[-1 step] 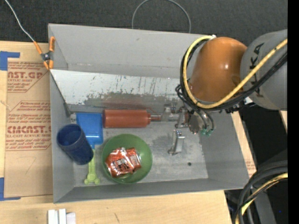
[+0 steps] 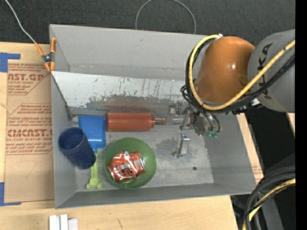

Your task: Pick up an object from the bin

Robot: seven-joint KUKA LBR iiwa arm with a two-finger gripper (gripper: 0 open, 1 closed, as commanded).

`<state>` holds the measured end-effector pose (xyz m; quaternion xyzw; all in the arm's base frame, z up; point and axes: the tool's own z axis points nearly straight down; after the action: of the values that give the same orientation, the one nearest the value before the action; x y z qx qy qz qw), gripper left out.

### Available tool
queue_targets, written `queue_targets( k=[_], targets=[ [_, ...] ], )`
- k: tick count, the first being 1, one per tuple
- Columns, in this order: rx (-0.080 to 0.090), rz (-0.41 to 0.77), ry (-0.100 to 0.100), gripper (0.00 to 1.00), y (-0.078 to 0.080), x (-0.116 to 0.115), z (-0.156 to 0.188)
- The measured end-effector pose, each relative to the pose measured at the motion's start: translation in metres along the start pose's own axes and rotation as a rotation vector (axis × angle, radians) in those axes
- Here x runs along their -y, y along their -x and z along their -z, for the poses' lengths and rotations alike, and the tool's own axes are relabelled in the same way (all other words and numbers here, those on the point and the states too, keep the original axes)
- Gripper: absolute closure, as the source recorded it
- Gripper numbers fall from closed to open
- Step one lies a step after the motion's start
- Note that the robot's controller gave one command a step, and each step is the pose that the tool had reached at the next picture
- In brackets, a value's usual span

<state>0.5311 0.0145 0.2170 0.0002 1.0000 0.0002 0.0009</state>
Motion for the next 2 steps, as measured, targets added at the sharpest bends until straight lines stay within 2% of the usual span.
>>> queue_targets(
  k=[1,2],
  targets=[
    [-0.001,0.001,0.002,0.0,-0.003,-0.057,-0.086],
    [0.008,0.137,0.001,0.0,-0.015,-0.057,-0.136]
  ],
)
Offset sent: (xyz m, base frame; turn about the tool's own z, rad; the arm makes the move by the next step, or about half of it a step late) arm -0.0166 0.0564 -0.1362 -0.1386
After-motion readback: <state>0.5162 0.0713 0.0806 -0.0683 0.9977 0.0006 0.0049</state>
